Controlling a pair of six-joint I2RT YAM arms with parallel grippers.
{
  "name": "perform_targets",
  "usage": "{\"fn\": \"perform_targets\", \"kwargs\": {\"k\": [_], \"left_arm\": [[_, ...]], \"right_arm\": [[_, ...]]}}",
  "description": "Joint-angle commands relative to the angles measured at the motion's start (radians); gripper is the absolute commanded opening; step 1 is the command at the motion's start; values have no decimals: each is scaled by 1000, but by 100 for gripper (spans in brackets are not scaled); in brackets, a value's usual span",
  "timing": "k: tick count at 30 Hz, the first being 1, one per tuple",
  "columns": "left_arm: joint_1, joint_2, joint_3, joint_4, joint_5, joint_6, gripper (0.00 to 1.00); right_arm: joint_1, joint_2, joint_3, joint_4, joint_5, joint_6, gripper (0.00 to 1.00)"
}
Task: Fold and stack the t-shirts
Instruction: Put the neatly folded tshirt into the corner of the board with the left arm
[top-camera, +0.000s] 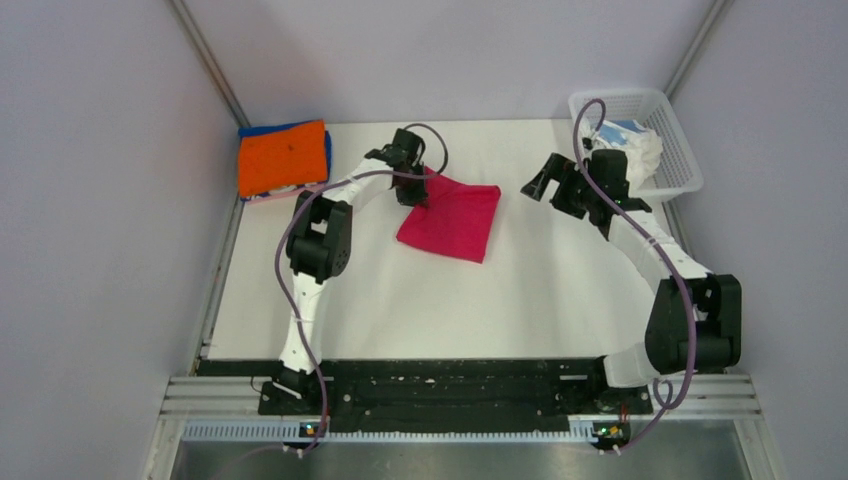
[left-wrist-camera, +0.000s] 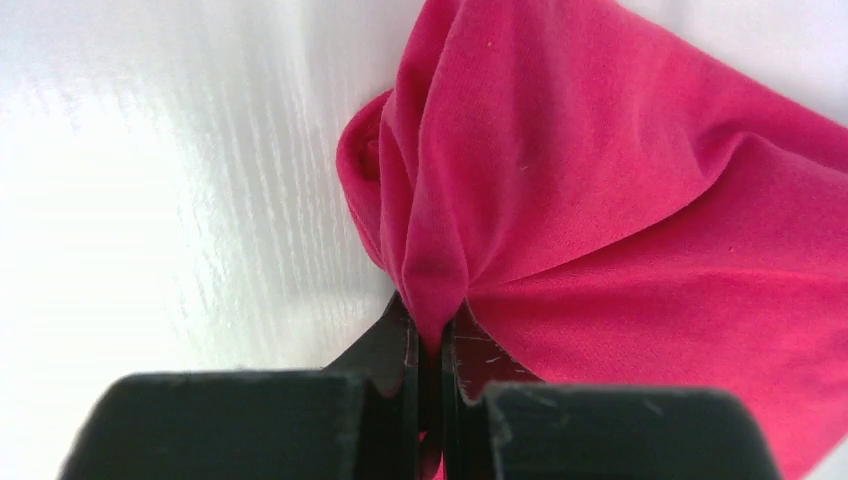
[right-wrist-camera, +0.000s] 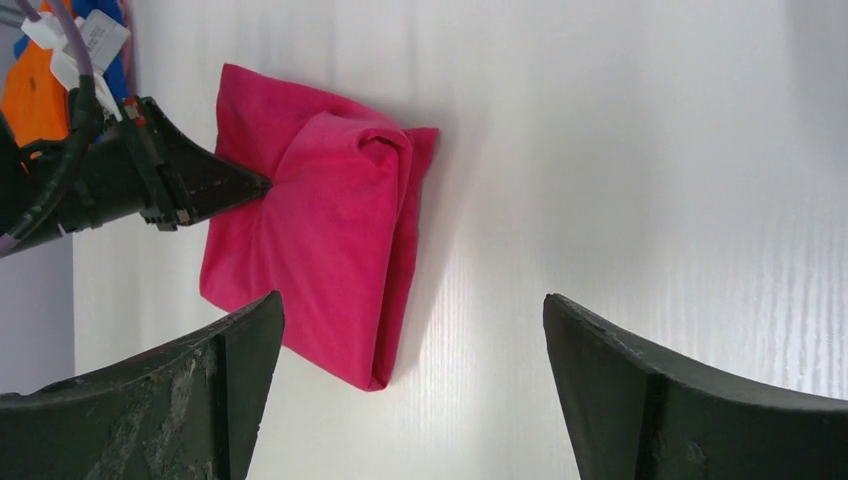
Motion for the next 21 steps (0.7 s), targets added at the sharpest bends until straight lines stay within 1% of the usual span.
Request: {"fn": "perform_targets", "kwargs": {"k": [1, 2, 4, 7, 9, 13, 17, 21], "left_arm": [[-25, 14, 30, -158, -297, 18, 0], [-25, -2, 32, -159, -347, 27, 0], [-24, -34, 32, -151, -488, 50, 0], [-19, -71, 37, -109, -683, 147, 0], [-8, -83, 48, -82, -763, 215, 0], [36, -104, 89, -39, -810, 308, 0], [80, -125, 94, 59, -841, 414, 0], [116, -126, 145, 127, -887, 528, 0]], "right_arm": [[-14, -112, -27, 11, 72, -60, 99], [-14, -129, -39, 13, 88, -69, 99], [-14, -164, -63, 21, 114, -93, 99], [-14, -206, -96, 26, 157, -111, 99], [-14, -234, -115, 31, 186, -114, 99], [-14, -283, -151, 46, 250, -129, 99], [-14, -330, -182, 60, 300, -148, 99], [-13, -343, -186, 47, 371, -157, 99]]}}
